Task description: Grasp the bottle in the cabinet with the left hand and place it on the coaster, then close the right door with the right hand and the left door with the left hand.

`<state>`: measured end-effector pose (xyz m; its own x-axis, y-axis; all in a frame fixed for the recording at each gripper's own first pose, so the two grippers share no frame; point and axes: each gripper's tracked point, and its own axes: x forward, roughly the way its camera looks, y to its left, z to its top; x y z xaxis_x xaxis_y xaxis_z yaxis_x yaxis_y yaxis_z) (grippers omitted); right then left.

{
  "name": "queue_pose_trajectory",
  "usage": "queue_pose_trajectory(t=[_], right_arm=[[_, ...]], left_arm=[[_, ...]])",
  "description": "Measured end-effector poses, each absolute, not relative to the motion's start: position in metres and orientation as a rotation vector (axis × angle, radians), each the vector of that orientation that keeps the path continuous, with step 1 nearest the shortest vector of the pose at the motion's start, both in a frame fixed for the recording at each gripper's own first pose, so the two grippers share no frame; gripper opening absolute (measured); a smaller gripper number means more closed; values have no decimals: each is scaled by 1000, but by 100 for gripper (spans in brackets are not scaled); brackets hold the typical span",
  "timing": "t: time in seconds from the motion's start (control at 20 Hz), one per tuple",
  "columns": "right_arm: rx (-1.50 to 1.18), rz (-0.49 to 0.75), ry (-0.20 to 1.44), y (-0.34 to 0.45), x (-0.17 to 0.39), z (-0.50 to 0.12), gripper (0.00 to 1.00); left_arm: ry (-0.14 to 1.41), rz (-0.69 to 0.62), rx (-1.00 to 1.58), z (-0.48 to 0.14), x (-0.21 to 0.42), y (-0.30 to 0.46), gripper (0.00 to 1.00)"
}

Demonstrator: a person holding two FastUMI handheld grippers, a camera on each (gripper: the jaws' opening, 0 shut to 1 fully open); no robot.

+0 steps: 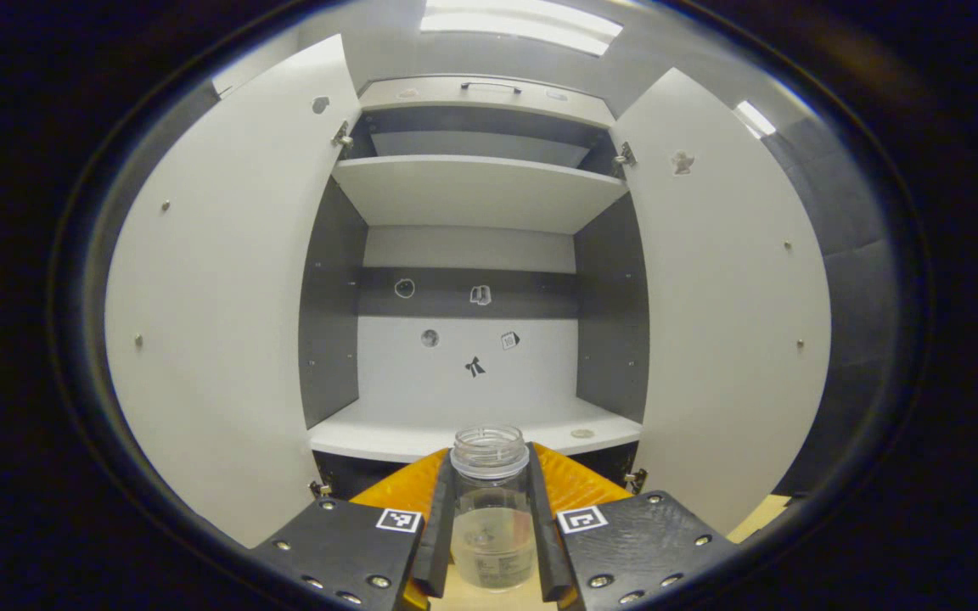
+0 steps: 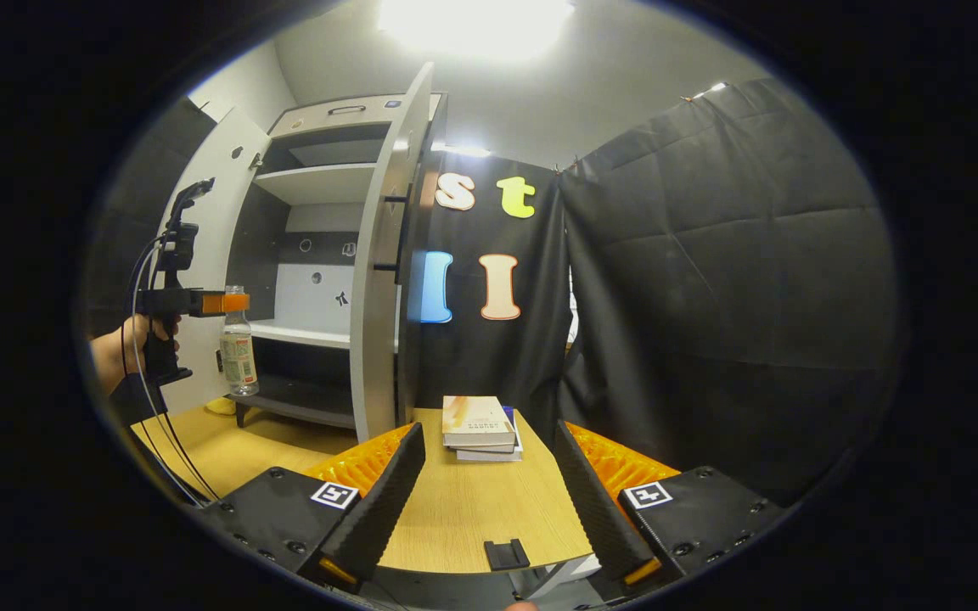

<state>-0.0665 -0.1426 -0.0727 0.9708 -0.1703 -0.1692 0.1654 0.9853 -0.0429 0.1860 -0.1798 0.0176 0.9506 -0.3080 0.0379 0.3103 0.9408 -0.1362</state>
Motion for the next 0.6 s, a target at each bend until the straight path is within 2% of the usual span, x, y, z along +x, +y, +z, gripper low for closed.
queue_pose_trajectory(t=[0.6], right_arm=[[-35, -129, 182, -133, -64, -77, 98]], left_arm=[[54, -319, -185, -65, 155, -188, 43]])
